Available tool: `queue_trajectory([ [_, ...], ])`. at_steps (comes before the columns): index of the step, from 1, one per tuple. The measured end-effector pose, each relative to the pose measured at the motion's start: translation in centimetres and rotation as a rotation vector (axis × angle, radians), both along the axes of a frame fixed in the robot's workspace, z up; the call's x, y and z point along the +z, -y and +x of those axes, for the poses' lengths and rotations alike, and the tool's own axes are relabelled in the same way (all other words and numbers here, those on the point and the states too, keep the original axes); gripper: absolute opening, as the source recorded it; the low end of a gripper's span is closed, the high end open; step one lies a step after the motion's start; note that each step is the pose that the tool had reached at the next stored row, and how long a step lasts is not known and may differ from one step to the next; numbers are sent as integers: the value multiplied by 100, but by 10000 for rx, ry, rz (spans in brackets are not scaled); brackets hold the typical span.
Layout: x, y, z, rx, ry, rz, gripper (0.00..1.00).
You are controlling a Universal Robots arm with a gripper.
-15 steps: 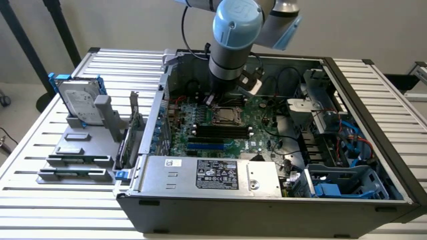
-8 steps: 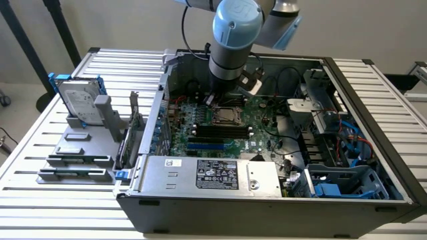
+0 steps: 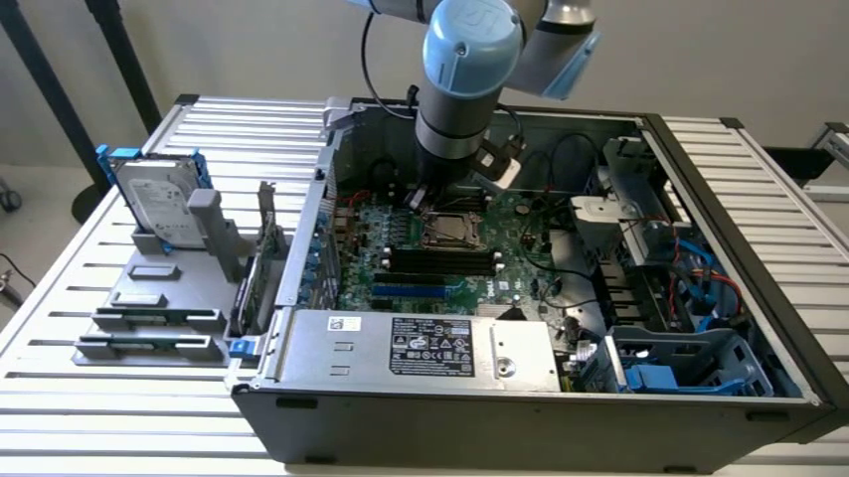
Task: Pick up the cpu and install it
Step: 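Install the first cpu locking lever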
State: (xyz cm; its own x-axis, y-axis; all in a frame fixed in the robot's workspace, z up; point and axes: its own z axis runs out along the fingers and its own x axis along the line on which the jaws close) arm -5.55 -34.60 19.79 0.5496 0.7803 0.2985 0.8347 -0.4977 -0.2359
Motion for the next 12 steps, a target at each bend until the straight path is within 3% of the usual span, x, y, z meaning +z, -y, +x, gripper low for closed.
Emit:
queue_trajectory([
  [12,-18,1,6,3,-13,0,11],
])
